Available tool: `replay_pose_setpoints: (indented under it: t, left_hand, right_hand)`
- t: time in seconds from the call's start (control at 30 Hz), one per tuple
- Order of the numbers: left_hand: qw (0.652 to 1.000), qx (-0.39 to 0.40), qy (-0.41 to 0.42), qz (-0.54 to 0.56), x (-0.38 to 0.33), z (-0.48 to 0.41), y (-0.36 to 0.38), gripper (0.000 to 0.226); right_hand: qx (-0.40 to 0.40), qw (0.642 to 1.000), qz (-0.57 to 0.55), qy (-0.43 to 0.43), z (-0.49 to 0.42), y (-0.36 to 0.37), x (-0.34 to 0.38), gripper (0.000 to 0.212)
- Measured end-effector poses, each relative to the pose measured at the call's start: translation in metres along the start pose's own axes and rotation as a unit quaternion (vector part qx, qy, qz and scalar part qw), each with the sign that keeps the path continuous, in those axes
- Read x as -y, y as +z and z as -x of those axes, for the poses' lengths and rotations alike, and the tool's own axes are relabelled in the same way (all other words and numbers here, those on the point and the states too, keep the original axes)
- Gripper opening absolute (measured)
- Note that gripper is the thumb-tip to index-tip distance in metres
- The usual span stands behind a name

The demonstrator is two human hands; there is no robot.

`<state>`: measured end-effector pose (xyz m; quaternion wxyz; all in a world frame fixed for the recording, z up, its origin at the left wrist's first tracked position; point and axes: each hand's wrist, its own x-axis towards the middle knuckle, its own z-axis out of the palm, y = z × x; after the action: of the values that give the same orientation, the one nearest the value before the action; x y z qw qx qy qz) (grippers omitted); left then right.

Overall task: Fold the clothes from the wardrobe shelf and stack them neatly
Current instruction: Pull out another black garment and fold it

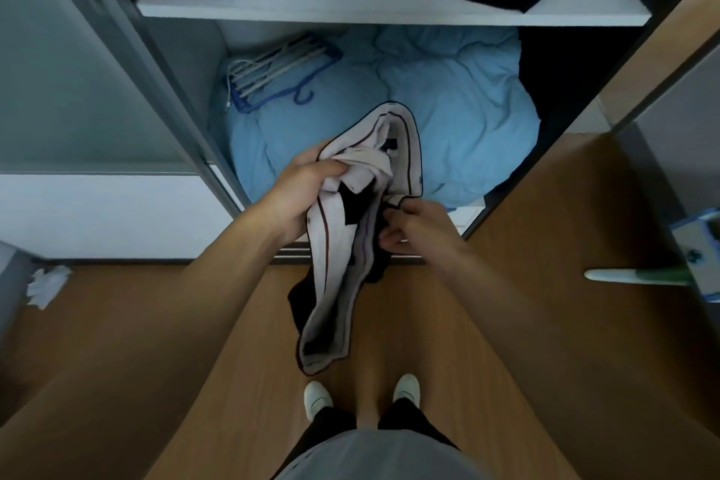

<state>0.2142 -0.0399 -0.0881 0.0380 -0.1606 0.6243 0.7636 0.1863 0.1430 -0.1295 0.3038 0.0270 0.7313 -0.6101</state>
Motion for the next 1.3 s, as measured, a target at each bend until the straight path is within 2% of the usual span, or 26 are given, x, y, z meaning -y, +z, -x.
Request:
replay_pose_setpoints:
  t: [0.13, 0.23, 0.37, 0.47, 0.53, 0.7, 0.8, 0.93, 1.03, 1.1, 1.13, 1.23, 1.3]
  left_hand:
    - [0.998, -0.058, -0.002, 0.006, -0.001, 0.000, -0.031, 0.030]
    - [0.990, -0.139, -0.025, -0.003, 0.005, -0.002, -0.055, 0.026]
    - [0.973, -0.219, -0.075, -0.022, 0.017, -0.004, -0.075, 0.019]
    - [0.965, -0.238, -0.103, -0.031, 0.023, -0.005, -0.074, 0.023]
    - [0.969, -0.208, -0.122, -0.044, 0.026, -0.005, -0.066, 0.018]
    - [0.986, -0.047, -0.145, -0.066, 0.033, -0.005, -0.024, 0.021]
    - [0.987, 0.018, -0.156, -0.036, 0.035, -0.005, -0.007, 0.038]
    - [0.984, 0.102, -0.144, 0.028, 0.033, -0.007, 0.004, 0.043]
    - [0.989, 0.095, -0.109, 0.009, 0.037, -0.011, 0.012, 0.037]
    - [0.993, 0.076, -0.090, -0.020, 0.041, -0.012, 0.013, 0.013]
    - [0.993, 0.077, -0.084, -0.033, 0.042, -0.012, 0.012, 0.008]
    - [0.988, 0.109, -0.074, -0.084, 0.039, -0.010, 0.012, 0.032]
    - [0.982, 0.114, -0.060, -0.135, 0.034, -0.008, 0.016, 0.031]
  right_hand:
    - [-0.103, 0.993, -0.058, 0.006, -0.002, -0.028, -0.013, 0.021]
    - [-0.151, 0.986, -0.070, 0.015, -0.002, -0.046, -0.017, 0.022]
    - [-0.163, 0.983, -0.078, 0.021, -0.001, -0.052, -0.024, 0.026]
    - [-0.144, 0.986, -0.080, 0.002, 0.003, -0.045, -0.025, 0.027]
    - [-0.119, 0.991, -0.056, -0.025, 0.005, -0.036, -0.022, 0.026]
    - [-0.016, 0.996, 0.002, -0.084, 0.011, -0.002, -0.008, 0.019]
    - [-0.018, 0.994, 0.017, -0.102, 0.013, 0.010, -0.002, 0.016]
    - [-0.019, 0.991, 0.034, -0.125, 0.015, 0.009, 0.001, 0.017]
    - [0.028, 0.983, 0.106, -0.147, 0.020, 0.004, 0.004, 0.030]
    - [0.050, 0.978, 0.134, -0.149, 0.022, 0.000, 0.007, 0.043]
    - [0.056, 0.980, 0.128, -0.141, 0.023, -0.003, 0.010, 0.047]
    - [0.078, 0.987, 0.084, -0.115, 0.023, -0.012, 0.018, 0.051]
    - [0.078, 0.987, 0.092, -0.104, 0.023, -0.015, 0.023, 0.052]
